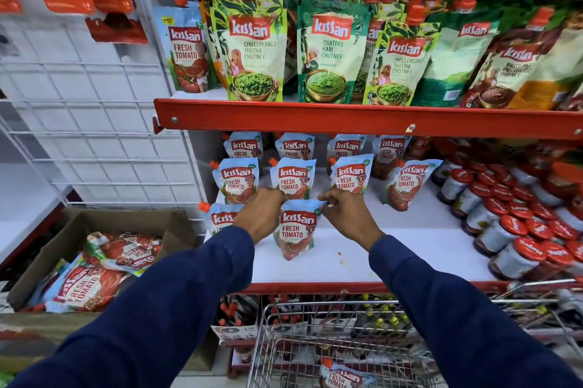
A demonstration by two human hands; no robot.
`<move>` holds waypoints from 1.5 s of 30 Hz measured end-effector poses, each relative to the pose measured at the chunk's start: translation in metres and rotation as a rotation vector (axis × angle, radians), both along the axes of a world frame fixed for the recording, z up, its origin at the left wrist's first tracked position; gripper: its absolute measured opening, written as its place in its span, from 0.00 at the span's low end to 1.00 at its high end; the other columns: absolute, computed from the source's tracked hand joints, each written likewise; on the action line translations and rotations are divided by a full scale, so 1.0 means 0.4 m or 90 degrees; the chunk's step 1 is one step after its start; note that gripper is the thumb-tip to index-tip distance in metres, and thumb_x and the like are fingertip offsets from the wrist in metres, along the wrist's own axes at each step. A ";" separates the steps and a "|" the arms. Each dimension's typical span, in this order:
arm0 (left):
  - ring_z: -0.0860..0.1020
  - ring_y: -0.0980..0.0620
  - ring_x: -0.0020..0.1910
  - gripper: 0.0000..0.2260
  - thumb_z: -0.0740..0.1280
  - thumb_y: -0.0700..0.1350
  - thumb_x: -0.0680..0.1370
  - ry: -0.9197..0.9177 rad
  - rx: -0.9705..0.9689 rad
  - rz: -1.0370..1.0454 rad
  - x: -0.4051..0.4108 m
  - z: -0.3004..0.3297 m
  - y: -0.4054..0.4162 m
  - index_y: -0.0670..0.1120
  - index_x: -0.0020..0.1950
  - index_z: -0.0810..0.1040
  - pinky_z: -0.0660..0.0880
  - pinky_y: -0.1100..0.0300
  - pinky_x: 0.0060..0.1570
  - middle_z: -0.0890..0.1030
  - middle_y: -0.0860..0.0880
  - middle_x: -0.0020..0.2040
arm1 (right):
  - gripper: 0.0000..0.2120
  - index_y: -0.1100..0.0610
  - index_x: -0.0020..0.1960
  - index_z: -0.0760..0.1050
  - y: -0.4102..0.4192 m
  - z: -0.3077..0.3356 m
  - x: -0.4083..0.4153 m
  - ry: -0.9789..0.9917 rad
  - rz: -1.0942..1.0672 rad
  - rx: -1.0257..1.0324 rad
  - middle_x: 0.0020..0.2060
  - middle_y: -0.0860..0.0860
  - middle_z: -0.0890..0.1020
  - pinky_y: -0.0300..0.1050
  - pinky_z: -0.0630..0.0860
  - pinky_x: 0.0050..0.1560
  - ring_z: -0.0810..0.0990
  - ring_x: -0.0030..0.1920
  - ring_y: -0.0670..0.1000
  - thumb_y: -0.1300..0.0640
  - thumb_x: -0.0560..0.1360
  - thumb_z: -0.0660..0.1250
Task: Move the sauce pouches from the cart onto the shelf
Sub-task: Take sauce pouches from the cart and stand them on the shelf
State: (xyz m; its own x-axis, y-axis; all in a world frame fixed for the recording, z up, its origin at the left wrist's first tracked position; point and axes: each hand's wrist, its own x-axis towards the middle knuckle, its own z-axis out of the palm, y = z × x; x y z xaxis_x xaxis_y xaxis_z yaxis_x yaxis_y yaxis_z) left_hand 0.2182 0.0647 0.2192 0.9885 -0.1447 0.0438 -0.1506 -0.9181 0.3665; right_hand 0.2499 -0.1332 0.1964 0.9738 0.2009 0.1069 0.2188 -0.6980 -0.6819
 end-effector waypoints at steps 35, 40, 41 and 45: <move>0.79 0.42 0.51 0.14 0.63 0.36 0.78 0.286 0.060 -0.044 -0.377 -0.727 -0.333 0.43 0.63 0.76 0.74 0.65 0.41 0.80 0.43 0.54 | 0.10 0.52 0.53 0.84 -0.346 -0.709 -0.420 0.232 0.089 -0.285 0.46 0.55 0.87 0.49 0.80 0.43 0.85 0.46 0.59 0.54 0.77 0.65; 0.79 0.41 0.44 0.17 0.60 0.27 0.73 0.263 0.035 -0.030 -0.384 -0.725 -0.337 0.41 0.57 0.77 0.68 0.59 0.37 0.81 0.41 0.48 | 0.11 0.55 0.52 0.85 -0.352 -0.697 -0.406 0.216 0.097 -0.229 0.44 0.56 0.88 0.49 0.80 0.40 0.85 0.44 0.59 0.55 0.78 0.64; 0.79 0.41 0.46 0.15 0.59 0.28 0.74 0.247 0.028 -0.029 -0.388 -0.713 -0.337 0.40 0.56 0.77 0.69 0.63 0.35 0.81 0.44 0.45 | 0.11 0.54 0.52 0.85 -0.359 -0.685 -0.405 0.204 0.099 -0.219 0.43 0.55 0.88 0.47 0.77 0.38 0.85 0.43 0.58 0.55 0.78 0.64; 0.76 0.48 0.45 0.20 0.56 0.28 0.69 0.156 0.029 -0.029 -0.402 -0.635 -0.328 0.44 0.55 0.75 0.66 0.63 0.37 0.78 0.45 0.48 | 0.08 0.46 0.51 0.82 -0.387 -0.589 -0.405 0.135 0.083 -0.198 0.37 0.46 0.86 0.42 0.70 0.33 0.83 0.35 0.49 0.51 0.78 0.64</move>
State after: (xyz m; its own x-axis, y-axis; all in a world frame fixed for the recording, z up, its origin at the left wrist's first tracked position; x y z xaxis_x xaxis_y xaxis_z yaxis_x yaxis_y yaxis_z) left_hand 0.0574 -0.0665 -0.0346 0.9613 -0.1850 -0.2040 -0.1033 -0.9289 0.3556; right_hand 0.0880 -0.2879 -0.0391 0.9318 0.3160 -0.1787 0.1973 -0.8539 -0.4815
